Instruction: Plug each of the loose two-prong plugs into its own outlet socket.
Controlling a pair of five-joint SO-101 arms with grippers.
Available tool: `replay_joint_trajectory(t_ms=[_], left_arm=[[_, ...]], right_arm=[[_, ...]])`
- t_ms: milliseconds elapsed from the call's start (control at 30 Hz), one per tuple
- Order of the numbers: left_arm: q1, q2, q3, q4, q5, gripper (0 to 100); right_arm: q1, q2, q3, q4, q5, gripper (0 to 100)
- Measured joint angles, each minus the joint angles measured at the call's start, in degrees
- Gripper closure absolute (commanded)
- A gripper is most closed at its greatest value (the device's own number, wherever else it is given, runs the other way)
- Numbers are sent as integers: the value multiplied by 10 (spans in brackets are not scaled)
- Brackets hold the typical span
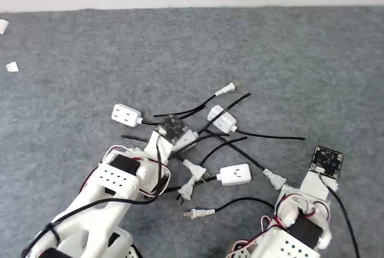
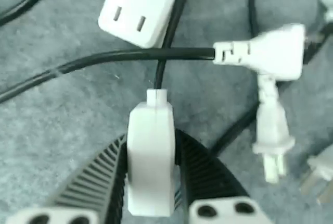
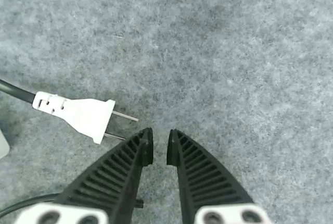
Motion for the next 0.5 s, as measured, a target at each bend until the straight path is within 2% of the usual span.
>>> replay_joint_trajectory(t_ms=[200, 300, 400, 500], left_arm=[[-16, 0, -7, -28, 29, 987], [-59, 0, -50, -29, 41, 987], [-116, 0, -98, -29, 90, 987], [-143, 0, -123, -29, 126, 987]], right_arm=[[0, 0, 0, 0, 0, 940], [0, 0, 0, 0, 0, 940], [0, 0, 0, 0, 0, 940], [0, 0, 0, 0, 0, 940]])
